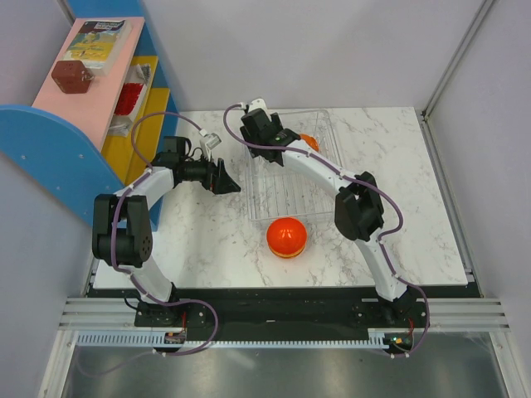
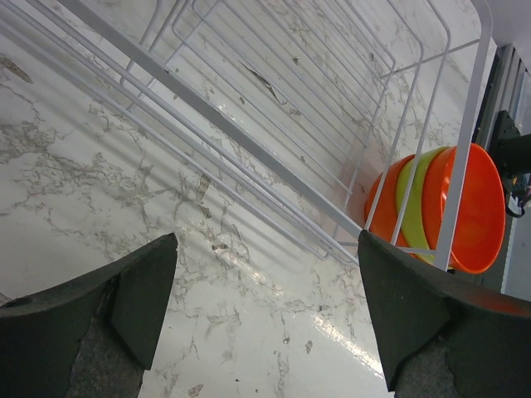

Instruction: Load the bowls into the dish rack

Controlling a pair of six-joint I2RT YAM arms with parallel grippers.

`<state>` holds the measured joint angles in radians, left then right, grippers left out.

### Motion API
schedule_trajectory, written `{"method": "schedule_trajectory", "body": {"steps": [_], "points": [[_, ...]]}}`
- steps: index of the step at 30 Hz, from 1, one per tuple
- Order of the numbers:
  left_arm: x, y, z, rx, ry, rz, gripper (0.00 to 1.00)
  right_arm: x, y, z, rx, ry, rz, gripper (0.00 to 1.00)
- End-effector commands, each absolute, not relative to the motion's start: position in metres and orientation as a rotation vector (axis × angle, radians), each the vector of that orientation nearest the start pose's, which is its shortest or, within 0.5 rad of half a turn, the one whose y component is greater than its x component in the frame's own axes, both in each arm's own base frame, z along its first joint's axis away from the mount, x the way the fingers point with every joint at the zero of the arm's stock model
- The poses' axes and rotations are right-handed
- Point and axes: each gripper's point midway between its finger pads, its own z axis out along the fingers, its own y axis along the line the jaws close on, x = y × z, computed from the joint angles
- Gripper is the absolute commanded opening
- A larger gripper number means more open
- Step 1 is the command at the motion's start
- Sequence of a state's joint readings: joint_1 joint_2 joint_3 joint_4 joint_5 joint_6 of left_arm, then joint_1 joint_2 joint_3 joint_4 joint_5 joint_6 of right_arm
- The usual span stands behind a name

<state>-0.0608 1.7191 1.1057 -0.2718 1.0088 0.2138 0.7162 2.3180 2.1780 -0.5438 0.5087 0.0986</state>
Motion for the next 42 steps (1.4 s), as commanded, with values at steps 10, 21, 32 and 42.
{"method": "schedule_trajectory", "body": {"steps": [10,21,32,42], "points": [[0.364,-0.167,0.146,0.741,1.994,-1.133,0.96,0.499,0.365,0.141,-0.439,2.161,0.067,0.0],[0.364,-0.167,0.146,0.741,1.993,-1.132,0.96,0.494,0.374,0.112,-0.463,2.243,0.188,0.0],[0.364,-0.166,0.145,0.741,1.995,-1.13,0.96,0.49,0.381,0.1,-0.478,2.284,0.286,0.0],[0.365,-0.166,0.147,0.743,1.99,-1.125,0.96,0.484,0.388,0.087,-0.494,2.321,0.358,0.0]]}}
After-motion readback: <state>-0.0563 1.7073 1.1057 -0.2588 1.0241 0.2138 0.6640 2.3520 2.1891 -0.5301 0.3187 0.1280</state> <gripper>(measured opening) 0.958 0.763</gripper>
